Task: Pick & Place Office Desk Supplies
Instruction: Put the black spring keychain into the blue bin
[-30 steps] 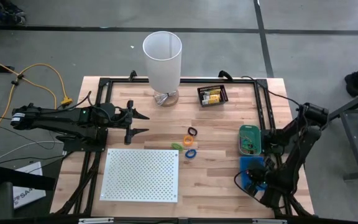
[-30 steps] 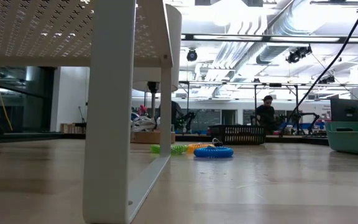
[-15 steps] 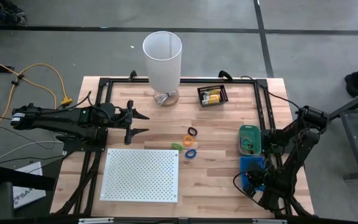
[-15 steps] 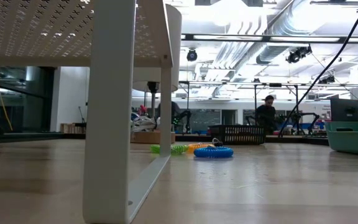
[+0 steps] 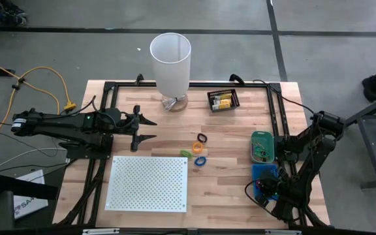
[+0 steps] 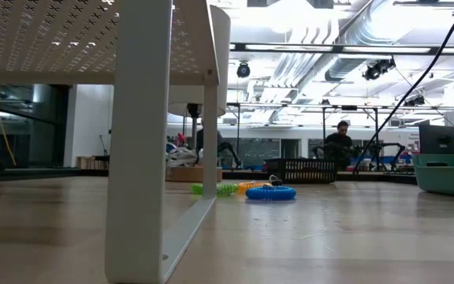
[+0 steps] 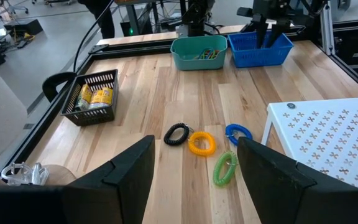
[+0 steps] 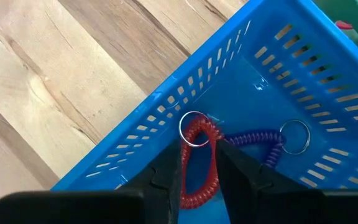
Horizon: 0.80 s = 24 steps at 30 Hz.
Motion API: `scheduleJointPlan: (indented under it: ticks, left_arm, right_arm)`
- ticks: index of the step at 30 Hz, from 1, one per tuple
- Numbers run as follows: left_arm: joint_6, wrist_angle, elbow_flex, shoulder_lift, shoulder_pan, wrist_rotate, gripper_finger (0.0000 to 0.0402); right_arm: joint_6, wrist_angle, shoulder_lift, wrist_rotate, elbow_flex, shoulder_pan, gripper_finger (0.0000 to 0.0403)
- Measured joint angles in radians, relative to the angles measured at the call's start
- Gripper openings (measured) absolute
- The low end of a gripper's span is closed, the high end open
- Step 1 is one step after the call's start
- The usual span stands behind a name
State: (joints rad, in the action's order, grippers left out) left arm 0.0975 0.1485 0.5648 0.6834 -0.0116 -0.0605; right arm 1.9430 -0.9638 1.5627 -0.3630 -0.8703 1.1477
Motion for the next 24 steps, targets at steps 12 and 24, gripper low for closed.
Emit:
scheduleJointPlan:
  ticks: [12,24]
  left_arm:
    - [0.0,0.0,0.0,0.0,0.0,0.0,0.0221]
    - [0.0,0.0,0.0,0.0,0.0,0.0,0.0221]
  right_arm:
    - [0.0,-0.1,-0.076,-0.004,0.0,-0.001,0.0085]
    - [-0.028,-0.118,-0.145,-0.058,0.0,-0.005,0.0085]
